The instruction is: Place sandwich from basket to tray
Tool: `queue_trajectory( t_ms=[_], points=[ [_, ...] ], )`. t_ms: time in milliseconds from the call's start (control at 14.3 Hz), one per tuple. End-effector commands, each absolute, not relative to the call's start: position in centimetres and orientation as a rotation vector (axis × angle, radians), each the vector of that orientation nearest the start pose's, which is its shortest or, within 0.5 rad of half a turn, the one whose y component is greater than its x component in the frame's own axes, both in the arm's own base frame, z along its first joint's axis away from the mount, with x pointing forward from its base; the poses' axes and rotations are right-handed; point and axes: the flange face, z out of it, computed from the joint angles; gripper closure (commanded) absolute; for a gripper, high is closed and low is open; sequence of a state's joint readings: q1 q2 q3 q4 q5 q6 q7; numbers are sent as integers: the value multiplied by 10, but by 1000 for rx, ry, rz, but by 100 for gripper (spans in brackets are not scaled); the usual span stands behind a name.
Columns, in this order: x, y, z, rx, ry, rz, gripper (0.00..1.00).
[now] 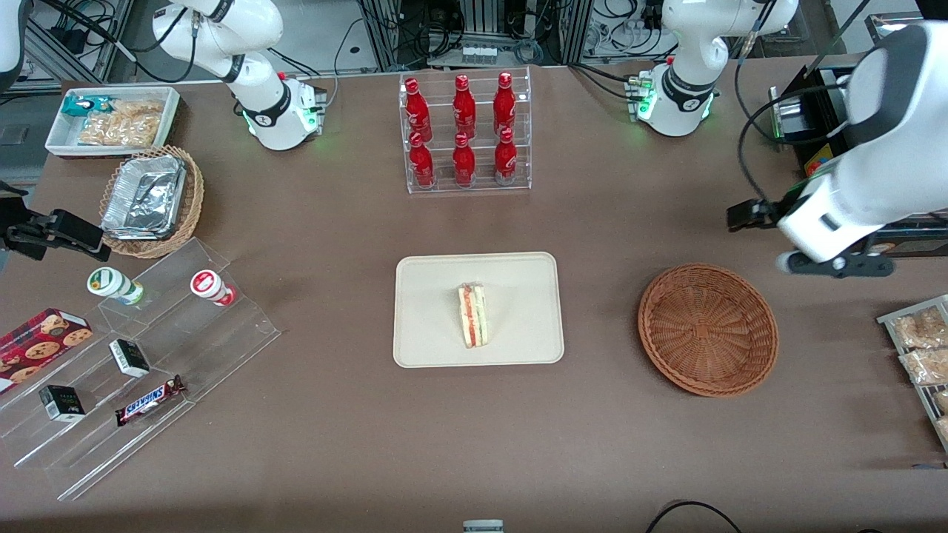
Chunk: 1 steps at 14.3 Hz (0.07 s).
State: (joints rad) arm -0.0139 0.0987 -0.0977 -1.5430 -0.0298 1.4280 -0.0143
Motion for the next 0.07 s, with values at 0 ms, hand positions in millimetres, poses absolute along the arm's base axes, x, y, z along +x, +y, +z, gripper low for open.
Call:
queue_trajectory(
  t_ms=[0],
  points=[
    [540,-52,600,-3161,235,272,0]
  ],
)
